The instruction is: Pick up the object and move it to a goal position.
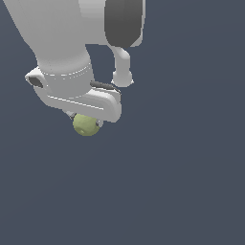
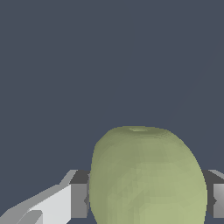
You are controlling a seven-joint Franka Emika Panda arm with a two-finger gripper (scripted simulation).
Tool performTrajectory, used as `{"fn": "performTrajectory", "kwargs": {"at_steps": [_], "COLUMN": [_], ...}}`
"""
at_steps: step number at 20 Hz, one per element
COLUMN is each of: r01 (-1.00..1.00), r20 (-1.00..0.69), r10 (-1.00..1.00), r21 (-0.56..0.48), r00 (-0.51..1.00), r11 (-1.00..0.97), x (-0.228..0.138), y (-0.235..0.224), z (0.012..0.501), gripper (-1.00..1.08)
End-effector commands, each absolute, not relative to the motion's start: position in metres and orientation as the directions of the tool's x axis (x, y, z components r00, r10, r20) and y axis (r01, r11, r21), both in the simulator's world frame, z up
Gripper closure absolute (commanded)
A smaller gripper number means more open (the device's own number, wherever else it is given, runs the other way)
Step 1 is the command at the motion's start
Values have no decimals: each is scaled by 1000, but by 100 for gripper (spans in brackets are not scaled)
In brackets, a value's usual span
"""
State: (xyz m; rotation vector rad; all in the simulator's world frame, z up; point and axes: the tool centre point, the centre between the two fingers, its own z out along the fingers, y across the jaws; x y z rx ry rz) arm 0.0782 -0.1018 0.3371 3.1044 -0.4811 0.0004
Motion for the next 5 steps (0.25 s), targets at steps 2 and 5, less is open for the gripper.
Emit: {"fn": "performTrajectory", "kwargs": {"at_steps": [2,5], "r01": [-302,-302], "r20": [0,0], "r10": [-302,-302], "r21": [0,0], "r00": [953,953], "r11": [-953,-953], "x": [81,81], "y": [-103,-103], "z": [341,342], "gripper": [108,108]}}
